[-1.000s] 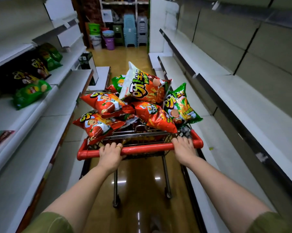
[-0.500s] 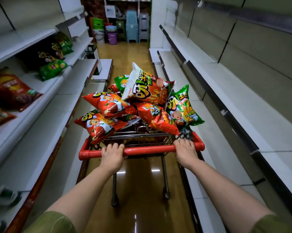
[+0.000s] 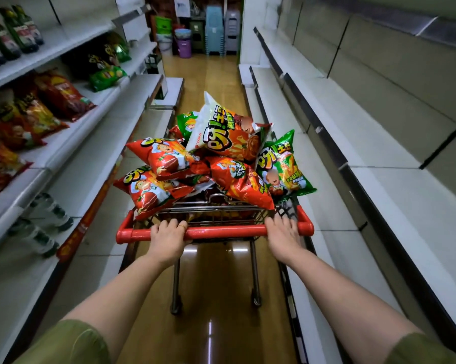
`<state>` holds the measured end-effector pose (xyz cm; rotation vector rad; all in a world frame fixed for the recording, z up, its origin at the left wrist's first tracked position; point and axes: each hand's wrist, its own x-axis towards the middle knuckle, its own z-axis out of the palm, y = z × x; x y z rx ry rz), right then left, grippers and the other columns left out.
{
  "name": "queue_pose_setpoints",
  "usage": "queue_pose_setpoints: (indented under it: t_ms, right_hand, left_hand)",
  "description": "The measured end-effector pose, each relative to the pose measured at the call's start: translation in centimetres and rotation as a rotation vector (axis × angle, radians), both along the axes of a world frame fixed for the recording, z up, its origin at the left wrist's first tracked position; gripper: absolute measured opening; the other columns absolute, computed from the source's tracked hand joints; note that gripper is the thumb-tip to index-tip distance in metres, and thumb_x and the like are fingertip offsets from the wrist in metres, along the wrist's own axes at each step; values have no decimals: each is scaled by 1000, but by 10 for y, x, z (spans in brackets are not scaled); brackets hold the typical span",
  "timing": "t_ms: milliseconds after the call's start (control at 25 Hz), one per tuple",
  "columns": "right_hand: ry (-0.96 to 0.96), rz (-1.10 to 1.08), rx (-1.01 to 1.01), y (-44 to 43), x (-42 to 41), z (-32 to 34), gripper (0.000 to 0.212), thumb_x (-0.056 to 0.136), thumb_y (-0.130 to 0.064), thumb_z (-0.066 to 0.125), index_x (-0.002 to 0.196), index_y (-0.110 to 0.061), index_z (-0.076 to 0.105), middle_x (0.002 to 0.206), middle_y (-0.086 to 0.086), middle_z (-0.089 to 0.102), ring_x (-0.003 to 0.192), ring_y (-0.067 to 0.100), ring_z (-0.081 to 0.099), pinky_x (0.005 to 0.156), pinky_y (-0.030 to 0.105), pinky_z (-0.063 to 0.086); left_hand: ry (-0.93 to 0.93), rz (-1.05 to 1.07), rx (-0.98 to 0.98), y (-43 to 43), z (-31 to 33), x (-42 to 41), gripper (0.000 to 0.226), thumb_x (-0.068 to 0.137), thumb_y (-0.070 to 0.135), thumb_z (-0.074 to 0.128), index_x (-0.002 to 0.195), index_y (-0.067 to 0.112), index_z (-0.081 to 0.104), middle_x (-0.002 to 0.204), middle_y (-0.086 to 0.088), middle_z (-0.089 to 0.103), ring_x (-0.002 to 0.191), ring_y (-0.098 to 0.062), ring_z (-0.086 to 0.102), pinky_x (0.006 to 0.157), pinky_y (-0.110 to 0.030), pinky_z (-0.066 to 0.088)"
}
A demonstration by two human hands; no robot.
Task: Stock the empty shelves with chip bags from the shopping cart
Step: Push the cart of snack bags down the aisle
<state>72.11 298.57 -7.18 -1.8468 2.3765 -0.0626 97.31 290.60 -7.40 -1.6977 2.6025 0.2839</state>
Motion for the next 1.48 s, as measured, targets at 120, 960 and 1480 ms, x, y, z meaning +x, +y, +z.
queue_pose_setpoints:
  t_ms: [120,960,1480]
  right_hand:
    - [17,-5,-11,62,21,-2,34,91,-7,40,124,-16,44,131,9,45,125,28,37,112,41,18]
    - [57,-95,26,491,168,2,36,89,-6,44,124,-17,43,129,8,46,122,27,38,111,37,22]
    - [60,-52,13,739,246,-4,37,89,-5,40,125,-14,43,131,11,45,125,28,38,112,39,22]
  left_hand:
    - [-7,-11,-1,64,3,19,37,97,38,43,130,22,42,126,1,48,122,-21,41,108,-39,25]
    - [27,-52,-10,486,-4,160,38,97,27,43,134,22,39,130,0,46,125,-21,39,110,-41,23]
    - [0,-52,6,734,-4,242,36,97,34,43,130,22,40,126,-1,48,123,-23,42,110,-43,25]
